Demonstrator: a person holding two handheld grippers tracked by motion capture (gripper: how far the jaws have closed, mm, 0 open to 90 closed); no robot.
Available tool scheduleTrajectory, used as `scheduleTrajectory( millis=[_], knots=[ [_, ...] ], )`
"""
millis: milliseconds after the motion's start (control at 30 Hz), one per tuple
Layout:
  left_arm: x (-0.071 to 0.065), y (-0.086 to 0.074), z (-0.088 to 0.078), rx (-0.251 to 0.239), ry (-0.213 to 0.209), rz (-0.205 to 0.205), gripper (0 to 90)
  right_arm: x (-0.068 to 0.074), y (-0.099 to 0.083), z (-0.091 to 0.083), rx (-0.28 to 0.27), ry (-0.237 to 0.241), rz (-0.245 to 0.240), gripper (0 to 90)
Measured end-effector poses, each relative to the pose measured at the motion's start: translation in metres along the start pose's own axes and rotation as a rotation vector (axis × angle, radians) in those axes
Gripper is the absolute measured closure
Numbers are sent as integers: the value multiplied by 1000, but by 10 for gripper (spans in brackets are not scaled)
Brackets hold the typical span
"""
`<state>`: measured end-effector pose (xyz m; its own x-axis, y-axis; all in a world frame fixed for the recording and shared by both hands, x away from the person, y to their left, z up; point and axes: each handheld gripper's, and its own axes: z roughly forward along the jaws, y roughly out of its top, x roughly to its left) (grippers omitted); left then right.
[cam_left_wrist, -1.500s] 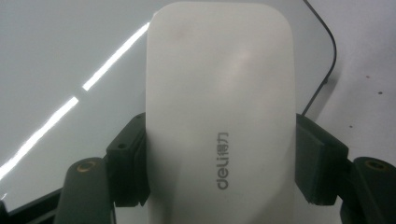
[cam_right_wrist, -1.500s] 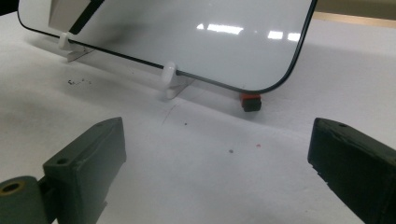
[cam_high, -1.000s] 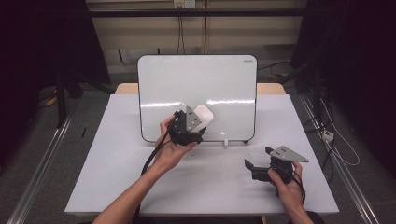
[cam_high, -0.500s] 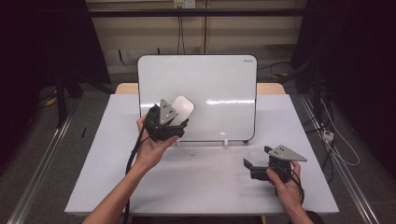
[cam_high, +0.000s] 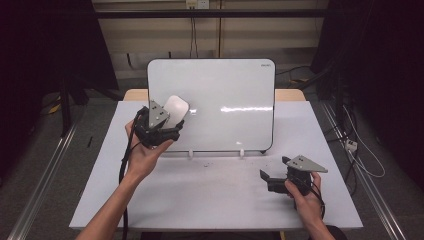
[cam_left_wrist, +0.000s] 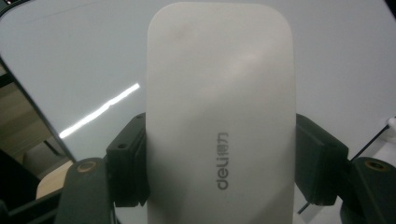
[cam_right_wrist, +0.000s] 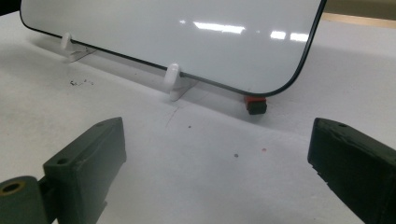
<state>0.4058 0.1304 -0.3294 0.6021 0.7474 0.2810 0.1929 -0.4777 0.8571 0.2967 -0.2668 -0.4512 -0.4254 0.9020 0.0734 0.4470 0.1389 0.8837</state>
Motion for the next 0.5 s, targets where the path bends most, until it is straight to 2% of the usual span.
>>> scheduleTrajectory(
  millis=[300,500],
  knots=[
    [13,-15,-5,35,44,-24,311,0,0,1,0,1,7,42],
    [19,-21,-8,61,80,-21,311,-1,-1,-1,-2,1,4,42]
  ],
)
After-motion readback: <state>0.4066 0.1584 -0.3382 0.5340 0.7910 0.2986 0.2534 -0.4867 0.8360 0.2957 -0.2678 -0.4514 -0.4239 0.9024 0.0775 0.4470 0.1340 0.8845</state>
